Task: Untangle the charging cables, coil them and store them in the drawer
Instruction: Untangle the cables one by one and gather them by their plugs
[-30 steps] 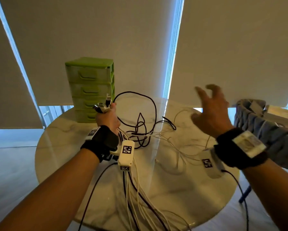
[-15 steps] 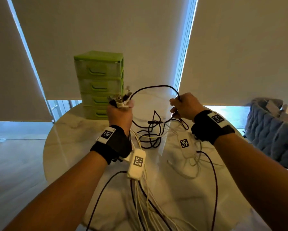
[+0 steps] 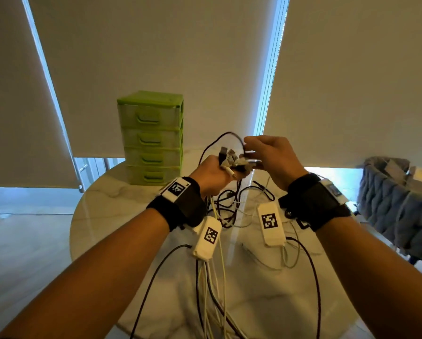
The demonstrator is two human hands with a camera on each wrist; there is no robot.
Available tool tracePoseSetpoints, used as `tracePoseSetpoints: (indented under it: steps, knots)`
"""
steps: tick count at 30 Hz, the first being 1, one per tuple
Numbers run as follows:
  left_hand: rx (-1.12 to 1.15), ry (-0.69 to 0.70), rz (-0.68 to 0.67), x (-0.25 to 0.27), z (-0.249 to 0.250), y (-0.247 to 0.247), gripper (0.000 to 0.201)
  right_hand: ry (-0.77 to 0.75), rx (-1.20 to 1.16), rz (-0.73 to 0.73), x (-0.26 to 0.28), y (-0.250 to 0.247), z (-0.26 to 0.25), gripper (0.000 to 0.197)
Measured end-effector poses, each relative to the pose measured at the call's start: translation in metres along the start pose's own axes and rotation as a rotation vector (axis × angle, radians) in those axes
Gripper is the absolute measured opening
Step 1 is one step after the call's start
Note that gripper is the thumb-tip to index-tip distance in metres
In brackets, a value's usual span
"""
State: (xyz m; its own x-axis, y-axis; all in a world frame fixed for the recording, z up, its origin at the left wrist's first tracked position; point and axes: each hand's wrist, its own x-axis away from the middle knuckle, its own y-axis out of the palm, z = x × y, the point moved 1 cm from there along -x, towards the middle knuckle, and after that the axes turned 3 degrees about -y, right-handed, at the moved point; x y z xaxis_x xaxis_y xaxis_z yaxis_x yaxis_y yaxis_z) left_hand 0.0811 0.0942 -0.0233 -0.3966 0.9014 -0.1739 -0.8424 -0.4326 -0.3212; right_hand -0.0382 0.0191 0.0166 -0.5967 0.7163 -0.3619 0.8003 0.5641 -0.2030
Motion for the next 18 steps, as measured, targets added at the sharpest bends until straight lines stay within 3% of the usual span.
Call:
tracePoseSetpoints:
  steps: [2,4,5,8,10,12,15,18]
  knots:
    - [-0.071,0.025,0.025,0.0,-0.005,-0.001,0.007,-0.014,-0.074,0.01,-0.001,0.002,0.003,0.017]
    - [0.127,-0.002,0.117,0.002,-0.005,-0.003,0.01,0.029,-0.049,-0.063,-0.003,0.003,0.011,0.026]
    - [0.278,-0.02,0.167,0.001,-0.003,-0.007,0.012,0.057,0.065,-0.142,-0.002,0.004,0.019,0.029]
    - [0.669,-0.028,0.264,-0.003,0.005,-0.03,0.009,0.195,0.688,-0.497,0.012,0.001,0.05,0.05]
    - [0.755,-0.023,0.316,-0.005,0.007,-0.044,0.013,0.325,0.921,-0.659,0.023,-0.012,0.066,0.064]
    - [0.722,-0.048,0.353,-0.003,0.002,-0.053,0.014,0.487,0.941,-0.679,0.034,-0.029,0.074,0.066]
    - [0.662,-0.129,0.367,0.004,-0.004,-0.062,0.023,0.518,1.063,-0.67,0.051,-0.07,0.08,0.055]
    - [0.484,-0.27,0.232,0.014,0.0,-0.068,0.037,0.534,1.077,-0.532,0.077,-0.128,0.085,0.047]
